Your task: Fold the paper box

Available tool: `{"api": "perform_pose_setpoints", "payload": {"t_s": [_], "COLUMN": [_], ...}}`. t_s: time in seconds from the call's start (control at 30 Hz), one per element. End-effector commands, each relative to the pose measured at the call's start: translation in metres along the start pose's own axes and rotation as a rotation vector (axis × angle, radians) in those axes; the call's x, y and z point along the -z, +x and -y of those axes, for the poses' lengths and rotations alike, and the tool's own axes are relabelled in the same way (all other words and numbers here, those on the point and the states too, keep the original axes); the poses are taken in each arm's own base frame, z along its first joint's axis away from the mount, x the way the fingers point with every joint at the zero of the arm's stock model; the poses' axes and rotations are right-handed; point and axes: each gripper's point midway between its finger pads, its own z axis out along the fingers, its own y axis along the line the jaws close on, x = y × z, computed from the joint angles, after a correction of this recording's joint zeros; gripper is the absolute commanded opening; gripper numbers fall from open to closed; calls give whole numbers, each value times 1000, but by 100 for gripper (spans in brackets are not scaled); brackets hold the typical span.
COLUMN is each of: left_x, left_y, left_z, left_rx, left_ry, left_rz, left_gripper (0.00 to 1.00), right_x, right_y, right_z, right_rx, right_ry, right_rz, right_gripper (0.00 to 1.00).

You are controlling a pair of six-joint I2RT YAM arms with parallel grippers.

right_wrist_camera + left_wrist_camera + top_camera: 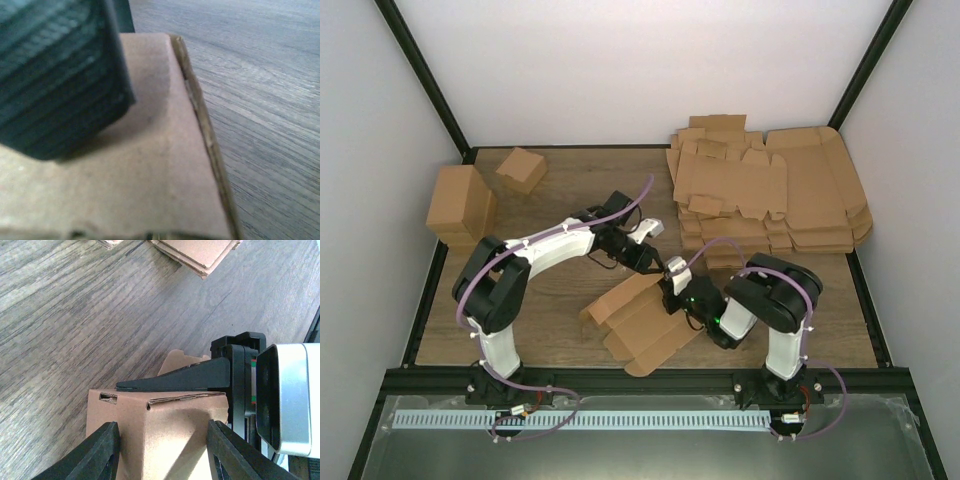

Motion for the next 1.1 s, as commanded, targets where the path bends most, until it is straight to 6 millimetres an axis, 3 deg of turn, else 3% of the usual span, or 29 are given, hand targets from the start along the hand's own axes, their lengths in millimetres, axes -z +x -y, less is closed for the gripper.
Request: {"api": "perform_pose_setpoints", "payload": {"t_s": [0.0,0.37,0.43,0.53,0.87,1.0,1.07], "left_x": [-12,0,0,0,4,8,10], "left_y": [21,8,8,9,11,6,4], "left_z": [-16,-9,-8,-6,-4,-2,-2], "left_rx": [11,8,9,11,21,20,21], "left_ry": [-43,-20,-12,-1,17,19,10], "left_rz": [-71,-31,-32,-35,-32,-18,-8], "left_gripper": [49,50,50,50,50,51,56], "right_x": [-5,3,4,3,3,4,4], "right_y": [-2,-19,-22,-24,-25,-26,-27], "right_z": [-16,-7,-6,-4,1,6,6], "right_rx": [46,47,47,47,43,41,42], "right_ry": [-22,30,37,49,79,109,113], "right_rz": [10,57,68,75,81,84,87], "right_gripper": [14,19,16,2,1,13,19]}}
